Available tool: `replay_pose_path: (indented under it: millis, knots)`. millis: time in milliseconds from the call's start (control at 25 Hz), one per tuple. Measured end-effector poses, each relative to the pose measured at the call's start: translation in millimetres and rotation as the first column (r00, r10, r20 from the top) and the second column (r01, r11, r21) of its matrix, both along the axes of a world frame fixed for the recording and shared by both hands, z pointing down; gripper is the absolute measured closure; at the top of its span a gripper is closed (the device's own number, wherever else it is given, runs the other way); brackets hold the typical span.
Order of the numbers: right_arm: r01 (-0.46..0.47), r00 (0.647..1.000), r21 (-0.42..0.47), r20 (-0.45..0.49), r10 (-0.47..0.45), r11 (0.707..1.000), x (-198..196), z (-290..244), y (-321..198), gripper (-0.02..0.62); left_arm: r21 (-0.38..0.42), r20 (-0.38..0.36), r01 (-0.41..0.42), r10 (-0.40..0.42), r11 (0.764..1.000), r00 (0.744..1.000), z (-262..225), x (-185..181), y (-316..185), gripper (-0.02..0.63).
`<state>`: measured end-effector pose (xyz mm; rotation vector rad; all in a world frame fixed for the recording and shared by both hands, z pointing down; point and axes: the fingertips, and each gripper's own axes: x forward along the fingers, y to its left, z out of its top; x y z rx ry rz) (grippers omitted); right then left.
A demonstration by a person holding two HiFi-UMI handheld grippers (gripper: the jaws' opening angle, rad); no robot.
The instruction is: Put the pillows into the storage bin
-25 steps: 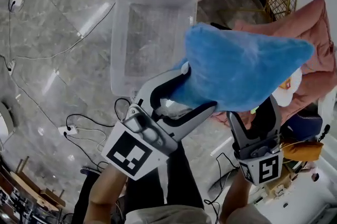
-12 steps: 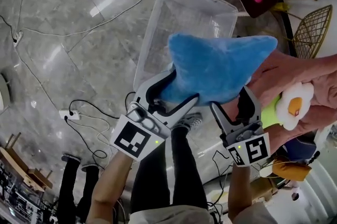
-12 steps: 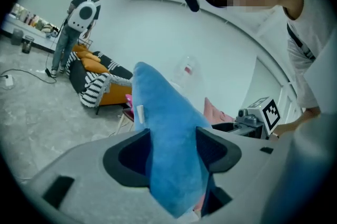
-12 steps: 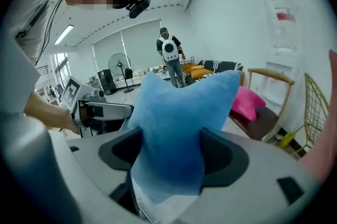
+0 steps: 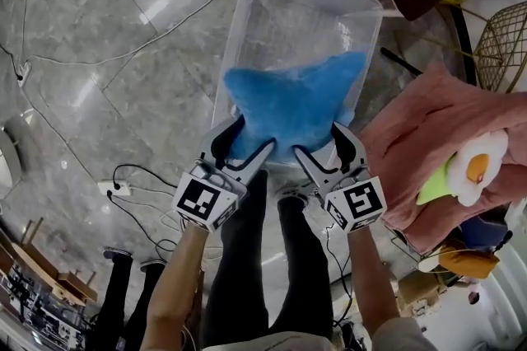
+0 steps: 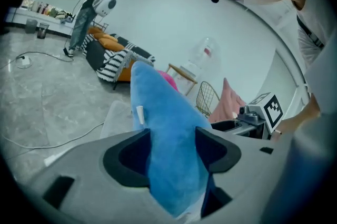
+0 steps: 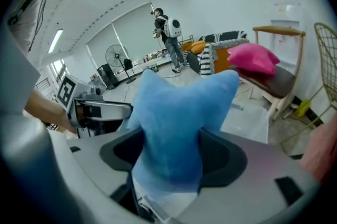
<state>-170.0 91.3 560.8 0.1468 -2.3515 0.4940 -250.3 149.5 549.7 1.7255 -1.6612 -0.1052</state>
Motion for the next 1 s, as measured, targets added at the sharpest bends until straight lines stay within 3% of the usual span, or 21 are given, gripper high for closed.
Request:
replay_pose_path:
  millis: [320,480,640,720,840,1000]
  knots:
    - [-0.035,0.996,-0.101,-0.091,0.026,0.994,33.4,104.7,-0.3,0.291,-0.136,-0.082,-0.026,0.015,0.99,0.996,106.4,31.9,-4.2,0.337]
    - [-0.061,0.991,-0.105,-0.126,0.048,0.993,43.3,143.0,-2.8,0.32,-0.177,-0.092,-0.02,0.004,0.984,0.996,145.3,42.1,-7.0,0.337]
    - [-0.099,0.983,-0.101,-0.164,0.082,0.99,61.1,169.3,-5.6,0.361,-0.205,-0.149,-0.049,0.018,0.977,0.989,176.9,56.2,-10.8,0.337]
    - [-0.118,0.978,-0.108,-0.183,0.097,0.987,64.9,180.9,-6.8,0.377,-0.22,-0.186,-0.07,0.028,0.973,0.982,188.6,55.9,-13.4,0.337]
    - [-0.149,0.971,-0.111,-0.204,0.124,0.983,62.5,191.7,-8.1,0.401,-0.232,-0.183,-0.086,0.044,0.969,0.982,188.0,52.5,-12.9,0.35]
    - [-0.177,0.961,-0.119,-0.236,0.145,0.977,50.2,201.7,-12.4,0.417,-0.269,-0.177,-0.035,-0.014,0.963,0.984,176.7,45.6,-2.9,0.35]
